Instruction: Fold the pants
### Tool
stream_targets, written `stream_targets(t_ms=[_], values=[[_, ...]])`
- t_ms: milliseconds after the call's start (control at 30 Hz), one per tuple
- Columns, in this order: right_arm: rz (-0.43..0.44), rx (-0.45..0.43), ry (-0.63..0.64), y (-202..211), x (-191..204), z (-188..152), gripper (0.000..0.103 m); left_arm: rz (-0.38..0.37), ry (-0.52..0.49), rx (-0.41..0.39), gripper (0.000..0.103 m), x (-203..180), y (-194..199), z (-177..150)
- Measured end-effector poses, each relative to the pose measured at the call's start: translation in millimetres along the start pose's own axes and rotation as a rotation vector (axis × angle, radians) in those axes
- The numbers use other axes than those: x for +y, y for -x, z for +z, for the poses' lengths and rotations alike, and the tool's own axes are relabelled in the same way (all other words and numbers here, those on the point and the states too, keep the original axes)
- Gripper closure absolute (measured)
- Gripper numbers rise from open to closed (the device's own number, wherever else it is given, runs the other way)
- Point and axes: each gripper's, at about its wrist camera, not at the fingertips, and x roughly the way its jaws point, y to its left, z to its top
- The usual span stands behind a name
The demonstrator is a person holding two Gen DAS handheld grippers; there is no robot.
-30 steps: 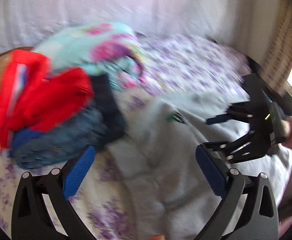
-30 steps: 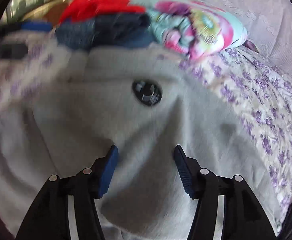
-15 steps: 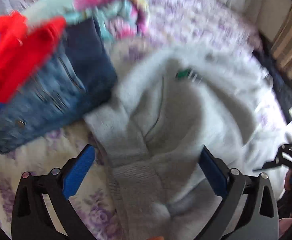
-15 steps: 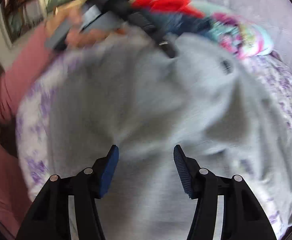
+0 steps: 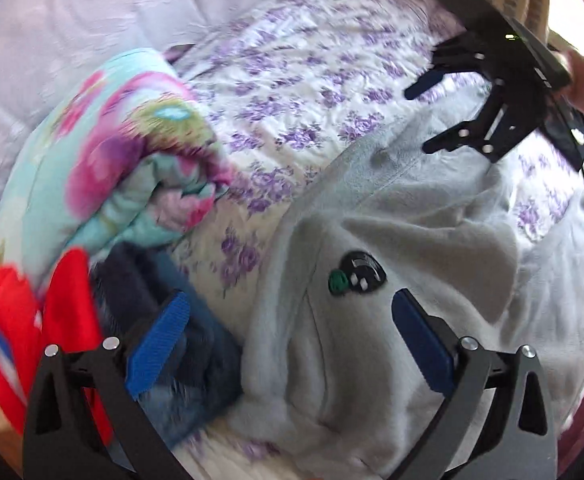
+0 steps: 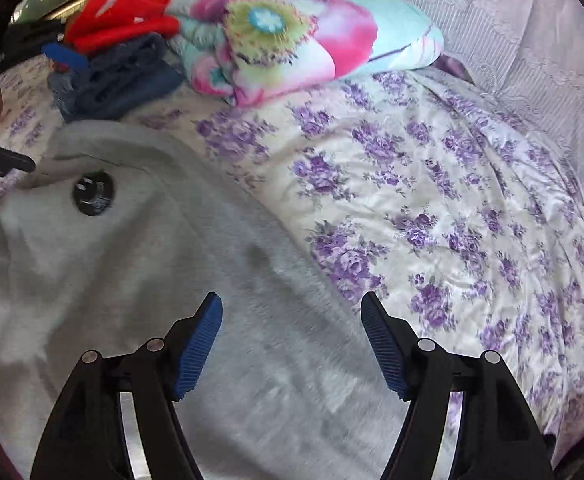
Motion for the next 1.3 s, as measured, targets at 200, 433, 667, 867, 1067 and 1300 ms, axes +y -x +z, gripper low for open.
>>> stream_targets(t_ms=[200,433,667,867,1067,1300], values=[[0.107,0.064,0.004,-35.3,-30.0,0.6,0.031,-0.091,0.004,0.13,0.004,22.1,-48.6,31.7],[0.192,0.172,0.045,-56.0,-46.3,-13.2,0.031,-0.235,-0.01,0.321,0.006,33.3,-98.1,37.6],[0.277,0.181,0.051,-49.7,-38.1,-19.8,0.091,-0.36,0.035,0.395,0.063,44.9,-107.7,39.3],[0.177,0.071,0.046,3.0,-18.7,-29.1,0.094,-0.291,0.011,0.303,0.094,44.8,-66.9,29.7],[0.055,-0.02,0.116,78.7,15.9,-46.9,0.094,-0.168,-0.116,0.134,0.094,15.2,15.4,15.1],[-0.069,-0.075,0.236,153.5,81.1,-88.1,0.094,-0.041,-0.345,-0.017,0.094,-65.1,115.0,-31.8]])
